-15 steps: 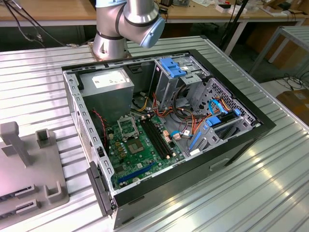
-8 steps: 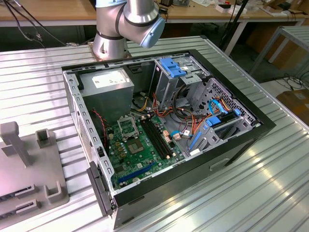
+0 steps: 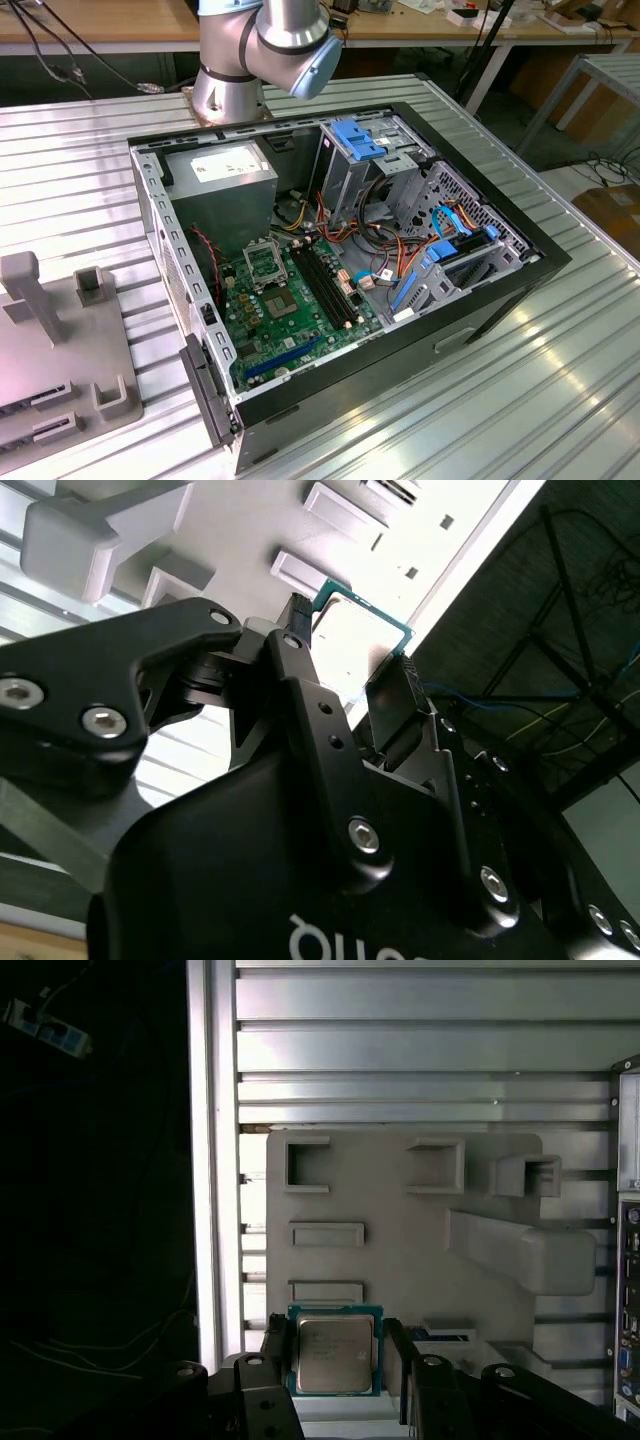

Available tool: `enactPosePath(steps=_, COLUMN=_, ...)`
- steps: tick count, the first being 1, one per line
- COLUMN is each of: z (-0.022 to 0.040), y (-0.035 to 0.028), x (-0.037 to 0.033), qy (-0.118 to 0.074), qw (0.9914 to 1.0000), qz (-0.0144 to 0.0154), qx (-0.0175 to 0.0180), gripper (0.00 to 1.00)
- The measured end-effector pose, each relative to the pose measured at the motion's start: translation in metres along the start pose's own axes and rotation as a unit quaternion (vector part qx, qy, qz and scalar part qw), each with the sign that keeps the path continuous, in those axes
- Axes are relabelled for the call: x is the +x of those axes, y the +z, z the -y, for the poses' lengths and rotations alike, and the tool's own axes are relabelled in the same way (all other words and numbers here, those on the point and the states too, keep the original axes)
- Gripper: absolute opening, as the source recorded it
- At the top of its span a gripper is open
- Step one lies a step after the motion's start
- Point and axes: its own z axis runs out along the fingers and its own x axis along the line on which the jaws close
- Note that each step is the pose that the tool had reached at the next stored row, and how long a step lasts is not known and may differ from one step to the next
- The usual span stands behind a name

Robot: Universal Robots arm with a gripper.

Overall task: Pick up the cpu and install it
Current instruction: 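Pick up the cpu and move it towards the insertion slot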

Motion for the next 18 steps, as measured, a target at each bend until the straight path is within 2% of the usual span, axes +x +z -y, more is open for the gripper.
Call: enactPosePath(steps=18, z=0.0003, y=-0.0182, x=0.0001, qy=0.0, qw=1.0, qz=0.0, qx=0.0, gripper=0.47)
